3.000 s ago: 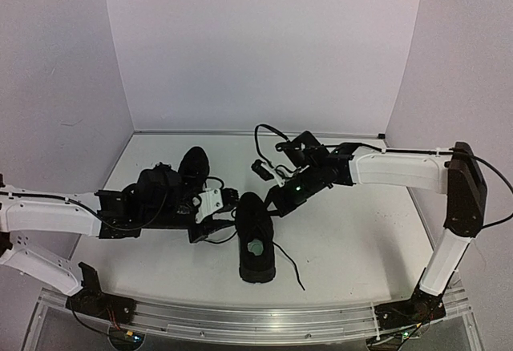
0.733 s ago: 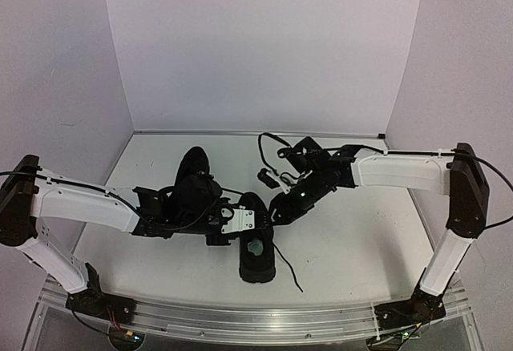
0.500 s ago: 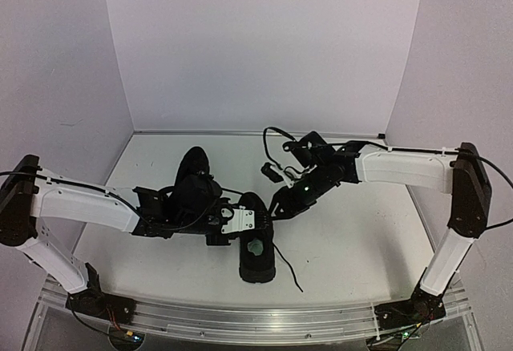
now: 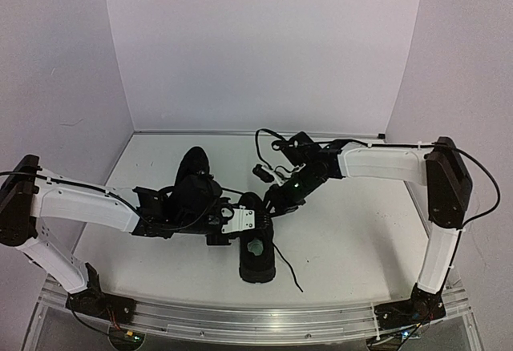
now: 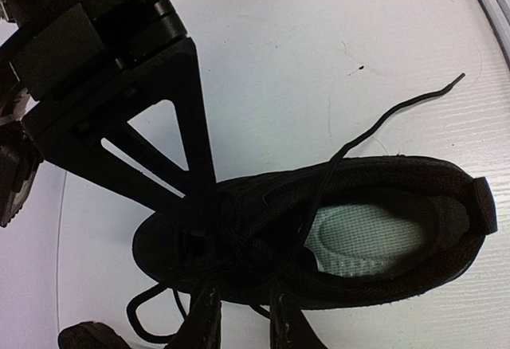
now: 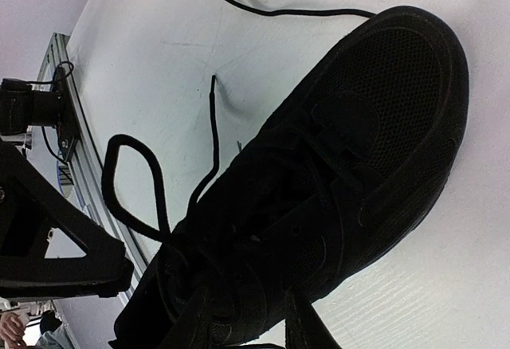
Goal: Tie the shoes
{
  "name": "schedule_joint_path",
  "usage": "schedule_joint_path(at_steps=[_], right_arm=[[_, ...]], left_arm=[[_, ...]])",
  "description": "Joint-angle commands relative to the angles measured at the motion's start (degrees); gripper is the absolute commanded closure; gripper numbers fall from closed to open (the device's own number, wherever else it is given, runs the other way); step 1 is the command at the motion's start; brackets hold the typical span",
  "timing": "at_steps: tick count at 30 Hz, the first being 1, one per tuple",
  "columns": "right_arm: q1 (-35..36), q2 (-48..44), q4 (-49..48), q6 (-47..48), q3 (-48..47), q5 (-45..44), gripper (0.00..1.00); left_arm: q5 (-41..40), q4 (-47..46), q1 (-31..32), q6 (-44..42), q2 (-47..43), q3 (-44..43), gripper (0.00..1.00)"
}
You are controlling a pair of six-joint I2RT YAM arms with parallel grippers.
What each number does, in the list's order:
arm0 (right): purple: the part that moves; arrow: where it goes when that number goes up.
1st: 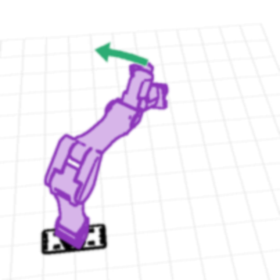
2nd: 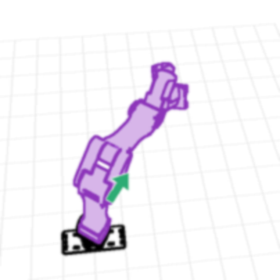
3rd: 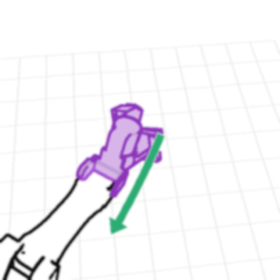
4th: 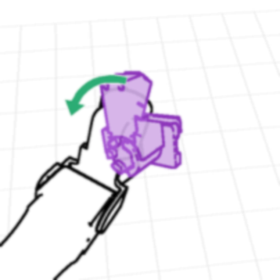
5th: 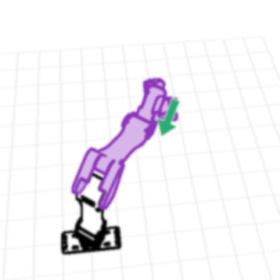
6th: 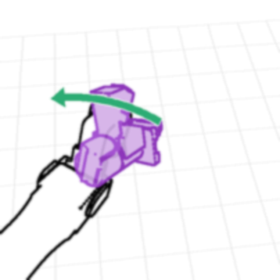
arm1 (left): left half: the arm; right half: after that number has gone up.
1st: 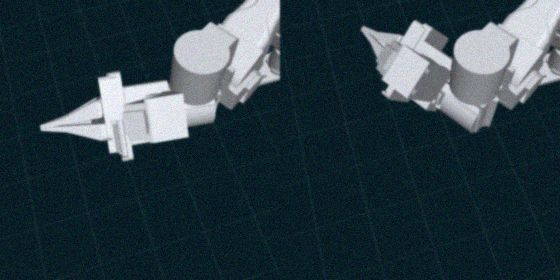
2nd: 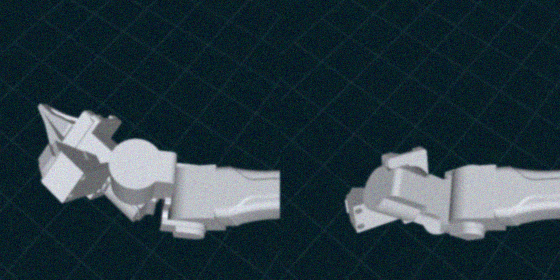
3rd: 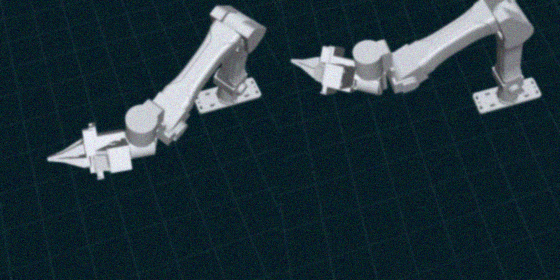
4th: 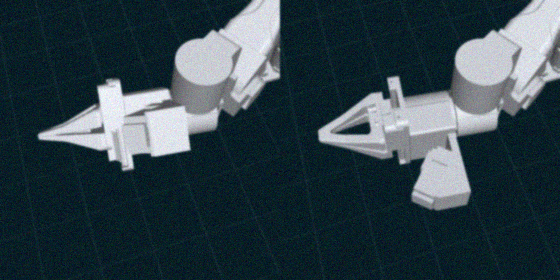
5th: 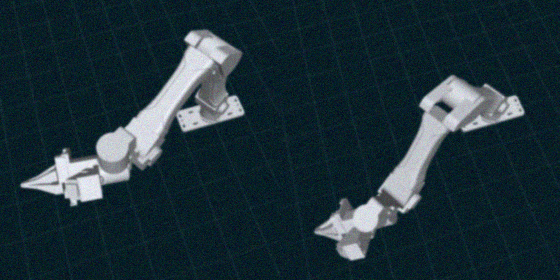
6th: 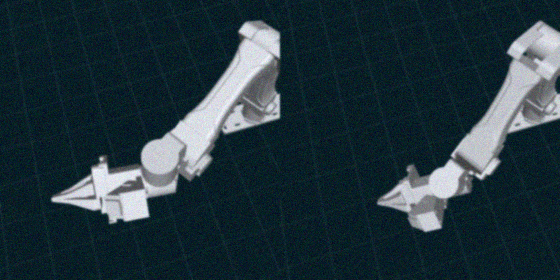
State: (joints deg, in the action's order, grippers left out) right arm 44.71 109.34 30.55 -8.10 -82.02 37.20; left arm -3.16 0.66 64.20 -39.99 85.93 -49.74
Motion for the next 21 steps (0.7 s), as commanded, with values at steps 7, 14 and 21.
schedule_joint_path(at_steps=[7, 14, 21], right_arm=[[0.5, 2.41, 0.24, 0.36, -3.27, 4.65, 0.77], [0.57, 3.07, 0.88, 0.89, -3.24, 5.16, 0.8], [0.57, 1.6, 1.4, 1.37, -2.9, 5.26, 1.0]], left_arm=[[0.33, -3.11, 0.12, 1.13, -2.16, 0.42, 0.79], [0.26, -2.55, 0.11, 0.76, -1.79, 0.11, 0.79], [0.26, -2.15, 0.13, 0.48, -0.74, -0.59, 0.79]])
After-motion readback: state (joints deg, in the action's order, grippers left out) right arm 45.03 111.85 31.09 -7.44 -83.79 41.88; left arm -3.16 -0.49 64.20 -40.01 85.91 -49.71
